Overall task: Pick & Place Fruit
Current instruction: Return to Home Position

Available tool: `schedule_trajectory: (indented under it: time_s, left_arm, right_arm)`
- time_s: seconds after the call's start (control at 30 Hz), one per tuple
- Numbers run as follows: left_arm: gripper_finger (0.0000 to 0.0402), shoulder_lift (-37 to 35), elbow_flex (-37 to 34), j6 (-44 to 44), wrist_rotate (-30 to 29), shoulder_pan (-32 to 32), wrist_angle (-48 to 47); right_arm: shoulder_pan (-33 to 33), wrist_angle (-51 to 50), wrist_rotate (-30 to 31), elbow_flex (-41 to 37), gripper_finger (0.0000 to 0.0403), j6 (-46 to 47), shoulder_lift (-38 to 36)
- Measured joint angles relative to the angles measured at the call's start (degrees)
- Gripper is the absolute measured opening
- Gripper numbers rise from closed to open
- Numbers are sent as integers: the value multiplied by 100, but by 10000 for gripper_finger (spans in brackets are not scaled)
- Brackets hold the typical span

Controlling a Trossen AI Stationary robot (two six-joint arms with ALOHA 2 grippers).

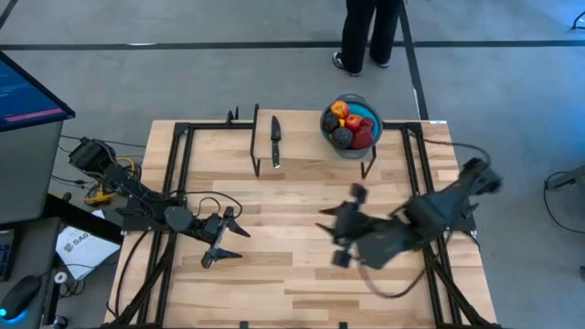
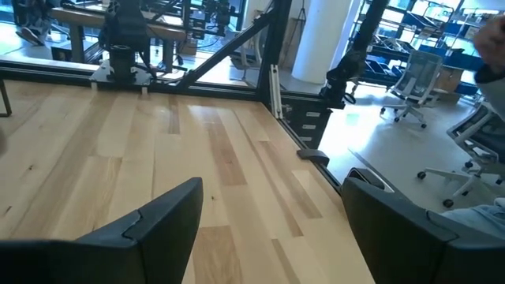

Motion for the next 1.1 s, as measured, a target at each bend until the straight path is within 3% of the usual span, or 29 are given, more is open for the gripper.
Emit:
schedule_trajectory:
  time_s: [0.13,0.2,0.27,0.4,0.5,0.63,0.77,0.87,1.0,1.1]
  left_arm:
    - [296,0,0,1,0,0,2]
    - [296,0,0,25,-2,0,2]
    - [296,0,0,99,-7,0,2]
    - [296,0,0,124,-41,13,5]
    - [296,0,0,125,-188,51,7]
    - [296,-7,0,128,-247,187,9]
    - [296,-7,0,128,-251,416,10]
    - [296,-7,0,128,-251,624,13]
    - [296,-58,0,130,-251,1010,12]
    - [296,-296,0,208,-210,1436,-11]
  right_arm:
    - [139,1191,159,-1851,130,37,-1473]
    - [36,2062,-156,-2888,129,-36,-2262]
    - [-193,3192,-843,-3966,128,-359,-3040]
    - [-862,5455,-2868,-5888,129,-1422,-4419]
    - [-1299,6289,-3506,-6991,130,-1730,-5264]
    - [-1812,6431,-3649,-7907,128,-1442,-6152]
    - [-2377,6501,-4737,-8523,128,-1290,-6854]
    - [-2767,6510,-5144,-8879,130,-1268,-7432]
    - [-3063,6691,-5275,-9426,129,-1573,-7940]
    - [-3120,7373,-5448,-9943,128,-1834,-8172]
